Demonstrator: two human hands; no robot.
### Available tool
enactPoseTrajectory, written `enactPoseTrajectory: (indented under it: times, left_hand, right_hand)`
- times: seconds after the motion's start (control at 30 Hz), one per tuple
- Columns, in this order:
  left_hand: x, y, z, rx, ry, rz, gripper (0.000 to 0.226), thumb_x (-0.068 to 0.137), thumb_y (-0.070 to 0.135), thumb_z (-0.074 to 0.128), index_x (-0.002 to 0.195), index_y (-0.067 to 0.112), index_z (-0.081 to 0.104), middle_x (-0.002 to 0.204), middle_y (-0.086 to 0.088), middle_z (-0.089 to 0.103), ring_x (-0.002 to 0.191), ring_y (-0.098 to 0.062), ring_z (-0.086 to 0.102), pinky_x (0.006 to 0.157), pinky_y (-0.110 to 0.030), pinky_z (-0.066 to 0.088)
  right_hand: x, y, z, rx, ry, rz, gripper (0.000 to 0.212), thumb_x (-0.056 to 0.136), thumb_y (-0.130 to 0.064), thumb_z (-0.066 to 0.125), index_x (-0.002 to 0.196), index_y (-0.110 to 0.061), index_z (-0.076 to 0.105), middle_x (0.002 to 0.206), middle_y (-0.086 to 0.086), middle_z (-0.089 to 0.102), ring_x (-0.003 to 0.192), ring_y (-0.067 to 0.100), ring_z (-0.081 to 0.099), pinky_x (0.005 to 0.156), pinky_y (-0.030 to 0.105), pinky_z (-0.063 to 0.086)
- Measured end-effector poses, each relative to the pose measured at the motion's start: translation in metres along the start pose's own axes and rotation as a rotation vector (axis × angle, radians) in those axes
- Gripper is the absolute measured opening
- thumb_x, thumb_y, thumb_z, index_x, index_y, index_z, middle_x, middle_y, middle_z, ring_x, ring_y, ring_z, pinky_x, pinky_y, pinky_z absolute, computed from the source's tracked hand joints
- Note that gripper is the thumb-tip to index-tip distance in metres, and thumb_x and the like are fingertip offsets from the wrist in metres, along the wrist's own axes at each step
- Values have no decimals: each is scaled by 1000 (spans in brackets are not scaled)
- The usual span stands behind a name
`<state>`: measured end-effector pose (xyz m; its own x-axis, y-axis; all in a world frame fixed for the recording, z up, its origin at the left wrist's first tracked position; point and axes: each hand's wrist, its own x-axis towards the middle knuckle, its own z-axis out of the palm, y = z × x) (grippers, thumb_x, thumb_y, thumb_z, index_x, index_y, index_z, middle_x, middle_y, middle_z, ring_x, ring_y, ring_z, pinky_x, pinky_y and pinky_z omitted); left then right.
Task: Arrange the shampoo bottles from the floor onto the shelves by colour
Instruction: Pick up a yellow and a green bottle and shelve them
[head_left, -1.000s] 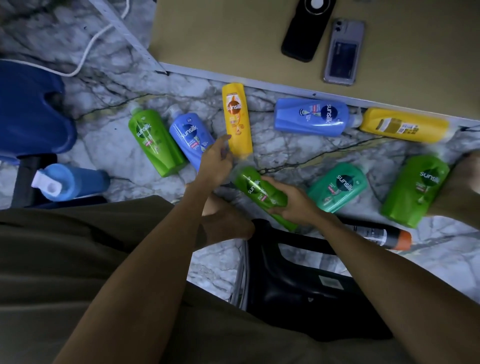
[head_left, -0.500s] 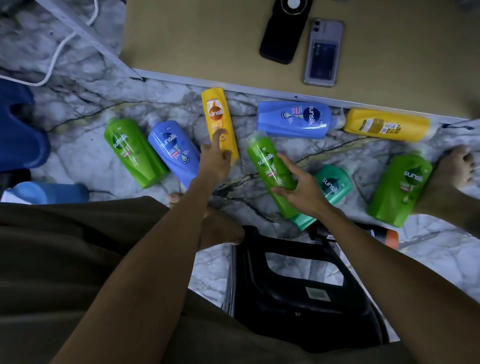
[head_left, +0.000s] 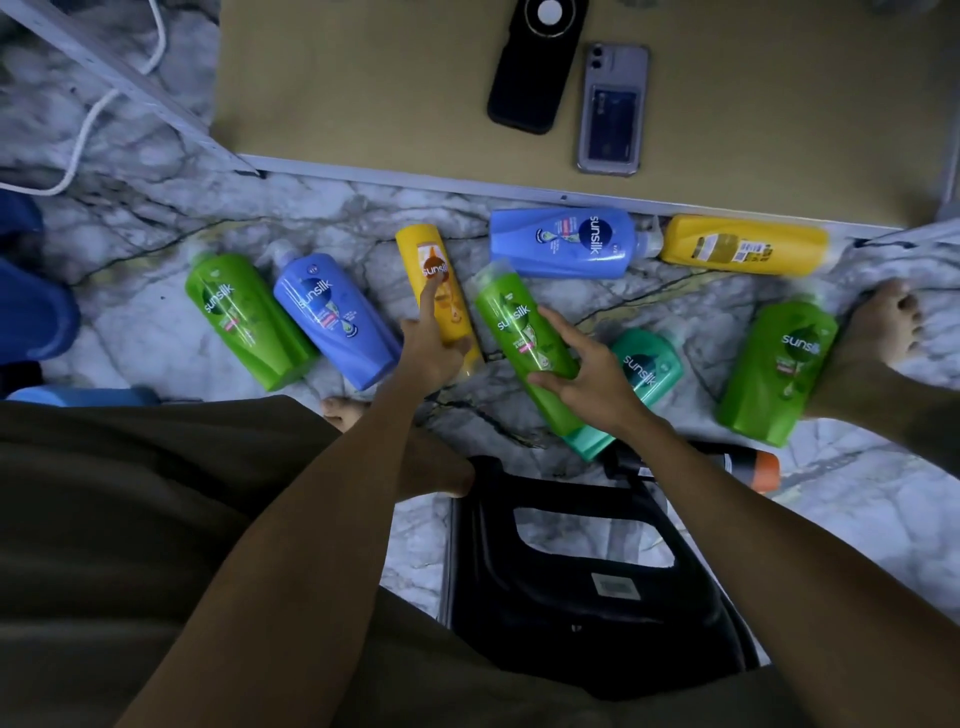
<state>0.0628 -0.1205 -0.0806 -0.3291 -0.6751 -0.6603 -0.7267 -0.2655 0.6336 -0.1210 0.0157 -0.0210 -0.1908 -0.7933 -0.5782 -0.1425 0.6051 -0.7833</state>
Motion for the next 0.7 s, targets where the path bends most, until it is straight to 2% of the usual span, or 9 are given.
enactPoseTrajectory:
  times: [0.07, 0.13, 0.17, 0.27, 0.33, 0.4, 0.47, 0.63, 0.7]
  left_hand:
    - [-10, -6, 3, -39, -39, 41, 98, 87, 10, 70, 154, 44, 8, 143, -8, 50, 131, -31, 41, 105, -33, 35]
    - [-20, -9, 4, -116, -69, 62, 101, 81, 12, 74, 153, 47, 12, 138, 2, 54, 131, -27, 50, 107, -47, 44]
    - [-24, -8, 4, -179, -82, 53, 102, 80, 12, 75, 153, 48, 13, 141, 4, 53, 129, -23, 53, 105, -50, 48]
    - [-42, 3, 3, -400, -54, -15, 98, 84, 8, 76, 155, 45, 18, 148, -3, 51, 127, -19, 57, 101, -49, 52]
    - [-53, 8, 3, -497, -32, -26, 95, 85, 9, 75, 156, 40, 21, 143, -4, 56, 125, -21, 59, 100, -50, 52]
    - [-66, 13, 2, -561, -55, -4, 96, 80, 14, 79, 155, 40, 25, 140, -3, 59, 125, -24, 60, 99, -55, 52]
    - [-80, 22, 0, -621, -74, 21, 99, 73, 18, 83, 153, 44, 28, 138, -4, 60, 123, -27, 61, 96, -60, 52]
    - [-122, 58, -10, -703, -81, 187, 100, 77, 13, 83, 154, 42, 27, 141, -6, 58, 124, -30, 61, 99, -61, 50]
    - [-137, 73, -20, -664, -84, 282, 100, 77, 18, 84, 154, 43, 26, 142, -6, 57, 124, -30, 61, 96, -60, 52]
  right_hand:
    - [-3, -3, -1, 29, 21, 21, 84, 84, -5, 79, 154, -30, 39, 144, -17, 48, 114, -15, 54, 104, 17, 46]
    - [-5, -6, -2, 63, 51, 32, 82, 84, -4, 79, 153, -28, 42, 134, -19, 55, 103, -22, 56, 95, 12, 48]
    - [-6, -9, -2, 82, 63, 37, 81, 84, -4, 79, 152, -28, 43, 133, -18, 58, 104, -21, 57, 95, 13, 49]
    - [-12, -21, -3, 135, 66, 42, 81, 83, -7, 80, 151, -34, 44, 140, -13, 59, 118, -3, 60, 105, 31, 50]
    - [-18, -32, -5, 166, 69, 31, 82, 83, -7, 80, 151, -34, 43, 141, -15, 58, 117, -4, 61, 106, 34, 50]
    - [-26, -46, -8, 203, 84, 18, 82, 84, -3, 78, 153, -30, 42, 137, -24, 54, 102, -21, 59, 98, 19, 51]
    - [-33, -60, -13, 227, 92, -8, 81, 86, 1, 75, 153, -29, 40, 125, -29, 52, 87, -30, 55, 79, 2, 47]
    - [-58, -98, -26, 270, 121, -98, 82, 85, 1, 74, 150, -38, 43, 131, -15, 59, 95, -18, 58, 83, 15, 53]
    - [-68, -113, -32, 282, 126, -147, 82, 85, 2, 74, 149, -39, 44, 129, -13, 62, 105, -7, 63, 82, 19, 55]
